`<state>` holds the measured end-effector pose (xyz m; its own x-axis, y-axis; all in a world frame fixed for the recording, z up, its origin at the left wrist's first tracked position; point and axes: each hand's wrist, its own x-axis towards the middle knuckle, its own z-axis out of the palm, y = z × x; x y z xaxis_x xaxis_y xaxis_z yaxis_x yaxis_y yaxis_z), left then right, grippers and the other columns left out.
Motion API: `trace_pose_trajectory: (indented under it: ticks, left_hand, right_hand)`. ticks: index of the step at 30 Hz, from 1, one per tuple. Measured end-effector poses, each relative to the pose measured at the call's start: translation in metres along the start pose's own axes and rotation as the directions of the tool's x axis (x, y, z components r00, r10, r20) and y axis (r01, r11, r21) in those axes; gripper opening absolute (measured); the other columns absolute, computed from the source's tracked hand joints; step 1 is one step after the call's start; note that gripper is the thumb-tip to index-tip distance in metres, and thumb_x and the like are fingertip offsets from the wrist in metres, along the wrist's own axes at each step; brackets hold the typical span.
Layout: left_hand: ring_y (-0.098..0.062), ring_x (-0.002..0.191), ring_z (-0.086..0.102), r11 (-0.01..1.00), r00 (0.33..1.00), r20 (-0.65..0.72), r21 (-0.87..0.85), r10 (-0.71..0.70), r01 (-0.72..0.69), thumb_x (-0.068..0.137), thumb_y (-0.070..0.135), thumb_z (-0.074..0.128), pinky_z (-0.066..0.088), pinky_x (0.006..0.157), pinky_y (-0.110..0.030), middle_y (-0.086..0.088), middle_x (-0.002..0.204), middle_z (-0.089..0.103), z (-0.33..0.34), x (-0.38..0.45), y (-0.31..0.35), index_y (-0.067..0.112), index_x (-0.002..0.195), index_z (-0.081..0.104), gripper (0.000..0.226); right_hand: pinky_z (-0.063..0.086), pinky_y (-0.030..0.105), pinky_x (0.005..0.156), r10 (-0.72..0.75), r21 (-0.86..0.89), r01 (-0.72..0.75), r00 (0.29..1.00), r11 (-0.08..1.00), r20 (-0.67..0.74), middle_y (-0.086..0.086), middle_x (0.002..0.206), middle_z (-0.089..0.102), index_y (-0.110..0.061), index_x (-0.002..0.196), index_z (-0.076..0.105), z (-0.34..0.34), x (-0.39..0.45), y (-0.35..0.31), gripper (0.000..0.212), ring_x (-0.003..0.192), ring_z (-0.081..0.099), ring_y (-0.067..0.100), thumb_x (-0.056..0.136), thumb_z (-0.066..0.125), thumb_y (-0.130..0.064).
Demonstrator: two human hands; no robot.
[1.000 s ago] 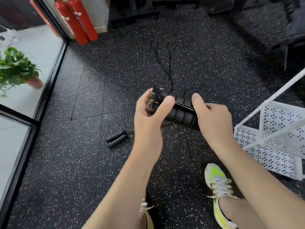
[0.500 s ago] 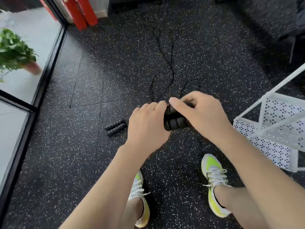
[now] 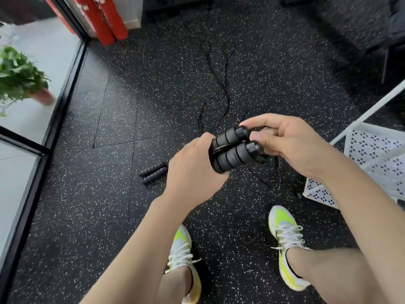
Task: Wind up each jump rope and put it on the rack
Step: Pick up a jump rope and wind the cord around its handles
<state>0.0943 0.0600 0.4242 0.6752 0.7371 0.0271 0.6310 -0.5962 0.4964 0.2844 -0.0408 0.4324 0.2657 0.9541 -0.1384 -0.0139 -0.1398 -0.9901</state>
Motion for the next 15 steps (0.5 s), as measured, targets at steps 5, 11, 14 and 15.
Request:
trace_pose_trajectory:
  ticks: [5,11,14,15]
  left_hand:
    - [-0.018,0.075,0.061,0.980,0.990,0.000,-0.141,-0.144,0.143,0.073,0.033,0.073,0.051,0.069,-0.037,0.011,0.077,0.063,0.001,0.002,0.008,0.028,0.086,0.047,0.029]
    - [-0.014,0.068,0.054,0.950,0.949,-0.071,-0.084,-0.307,0.301,0.079,0.033,0.069,0.037,0.062,-0.032,0.010,0.074,0.060,0.002,0.009,0.012,0.027,0.089,0.049,0.023]
    - [-0.022,0.071,0.054,0.944,0.939,-0.120,0.025,-0.323,0.329,0.081,0.036,0.067,0.035,0.063,-0.034,0.009,0.075,0.056,0.003,0.011,0.004,0.028,0.090,0.047,0.024]
    - [-0.025,0.071,0.053,0.942,0.940,-0.137,0.081,-0.313,0.325,0.082,0.033,0.066,0.034,0.062,-0.035,0.009,0.074,0.054,0.004,0.011,0.001,0.027,0.090,0.045,0.024]
  right_hand:
    - [0.036,0.021,0.049,0.063,0.388,-0.017,0.992,0.922,-0.106,0.006,0.073,0.058,-0.019,0.090,0.076,0.020,0.005,0.009,0.012,0.063,0.048,0.011,0.081,0.069,-0.016]
    - [0.037,0.024,0.043,0.049,0.145,-0.012,0.967,0.989,-0.252,0.000,0.073,0.064,-0.025,0.093,0.069,0.056,0.000,0.016,0.029,0.055,0.053,0.015,0.108,0.046,-0.014]
    - [0.038,0.022,0.044,0.015,-0.257,-0.087,0.963,0.963,-0.271,-0.003,0.071,0.069,-0.024,0.105,0.064,0.066,-0.002,0.015,0.024,0.046,0.057,0.008,0.110,0.040,-0.022]
    - [0.040,0.022,0.046,0.034,-0.399,-0.130,0.970,0.908,-0.240,0.000,0.067,0.069,-0.024,0.102,0.062,0.070,-0.004,0.016,0.024,0.044,0.056,0.005,0.110,0.039,-0.025]
